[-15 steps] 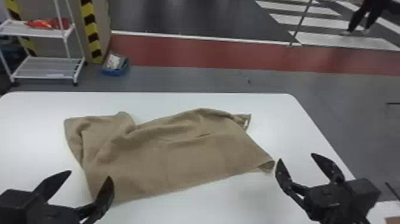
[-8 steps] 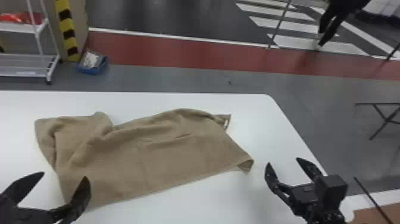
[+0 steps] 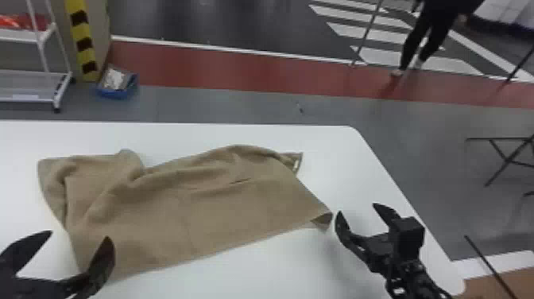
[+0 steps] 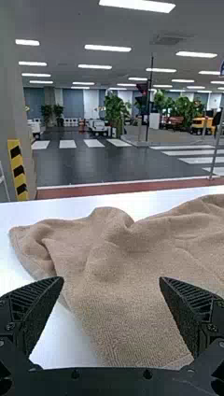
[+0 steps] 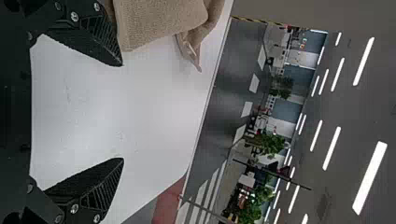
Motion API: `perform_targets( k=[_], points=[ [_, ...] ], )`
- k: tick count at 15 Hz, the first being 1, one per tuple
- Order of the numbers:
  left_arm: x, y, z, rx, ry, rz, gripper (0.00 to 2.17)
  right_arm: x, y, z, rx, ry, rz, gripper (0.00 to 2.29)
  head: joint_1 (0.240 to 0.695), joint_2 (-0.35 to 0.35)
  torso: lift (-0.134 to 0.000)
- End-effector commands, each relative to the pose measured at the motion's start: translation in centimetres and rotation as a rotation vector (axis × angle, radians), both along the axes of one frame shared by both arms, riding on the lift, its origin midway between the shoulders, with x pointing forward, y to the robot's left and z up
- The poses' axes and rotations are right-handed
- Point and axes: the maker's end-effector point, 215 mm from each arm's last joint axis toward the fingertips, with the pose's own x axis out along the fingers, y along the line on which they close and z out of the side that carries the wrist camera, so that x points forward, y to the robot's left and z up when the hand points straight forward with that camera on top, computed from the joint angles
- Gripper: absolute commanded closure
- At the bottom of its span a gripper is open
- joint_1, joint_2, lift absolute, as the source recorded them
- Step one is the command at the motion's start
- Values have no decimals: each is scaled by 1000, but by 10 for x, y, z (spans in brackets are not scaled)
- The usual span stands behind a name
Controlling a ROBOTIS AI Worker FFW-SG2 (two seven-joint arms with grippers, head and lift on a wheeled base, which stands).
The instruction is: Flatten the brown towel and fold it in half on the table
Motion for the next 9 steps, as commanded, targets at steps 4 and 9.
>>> perform_targets(
  k=[4, 9],
  points=[
    [3, 0, -4, -4, 5, 3, 134, 14, 41, -14, -21, 40, 71, 174, 695, -222, -128],
    [7, 3, -3, -7, 1, 8, 134, 5, 41, -10, -17, 40, 79, 174, 695, -204, -128]
  ],
)
